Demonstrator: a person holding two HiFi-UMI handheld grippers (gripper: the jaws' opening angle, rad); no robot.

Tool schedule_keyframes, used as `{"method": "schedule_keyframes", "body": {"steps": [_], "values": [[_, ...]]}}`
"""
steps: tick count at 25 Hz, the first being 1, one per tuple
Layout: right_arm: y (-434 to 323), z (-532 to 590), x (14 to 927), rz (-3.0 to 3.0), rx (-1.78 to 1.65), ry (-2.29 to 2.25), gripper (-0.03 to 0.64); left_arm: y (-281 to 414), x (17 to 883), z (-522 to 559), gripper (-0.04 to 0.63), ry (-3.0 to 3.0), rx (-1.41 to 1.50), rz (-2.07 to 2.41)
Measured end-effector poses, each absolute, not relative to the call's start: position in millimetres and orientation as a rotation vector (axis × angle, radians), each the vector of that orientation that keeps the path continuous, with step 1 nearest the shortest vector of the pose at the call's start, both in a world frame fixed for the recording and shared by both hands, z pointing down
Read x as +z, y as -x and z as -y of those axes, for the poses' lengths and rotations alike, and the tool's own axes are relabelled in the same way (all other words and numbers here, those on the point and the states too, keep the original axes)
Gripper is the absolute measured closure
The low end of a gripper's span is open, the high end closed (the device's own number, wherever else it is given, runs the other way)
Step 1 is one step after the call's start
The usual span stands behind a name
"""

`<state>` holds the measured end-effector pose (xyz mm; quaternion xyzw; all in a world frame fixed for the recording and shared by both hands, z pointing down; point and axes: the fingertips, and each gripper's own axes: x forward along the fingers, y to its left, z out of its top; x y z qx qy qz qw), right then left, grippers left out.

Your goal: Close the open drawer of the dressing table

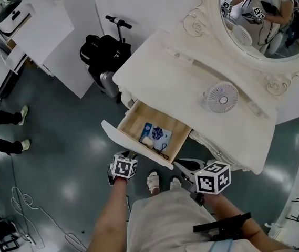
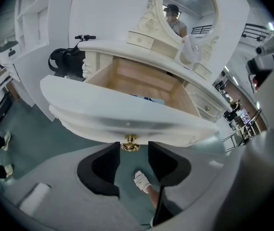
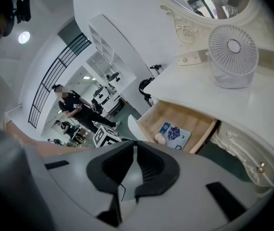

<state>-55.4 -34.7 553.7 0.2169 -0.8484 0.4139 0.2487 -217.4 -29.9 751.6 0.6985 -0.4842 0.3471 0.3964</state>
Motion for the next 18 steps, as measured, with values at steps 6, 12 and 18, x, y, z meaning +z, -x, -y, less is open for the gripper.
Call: {"method": "schedule_keyframes", "body": {"steps": [6, 12, 18], "values": [[56, 35, 557, 2.3, 1.137, -0.597, 0.598, 219, 757, 32, 0.43, -1.754, 0.894, 1.233], [54, 35, 558, 2.292, 1.144, -0.604, 0.598, 221, 760, 33, 0.459, -1.751, 0.915, 1.227], [53, 38, 558, 2.288, 1.15, -0.607, 0.598, 220, 759, 40, 0.459, -1.762, 0.922, 1.225]]}}
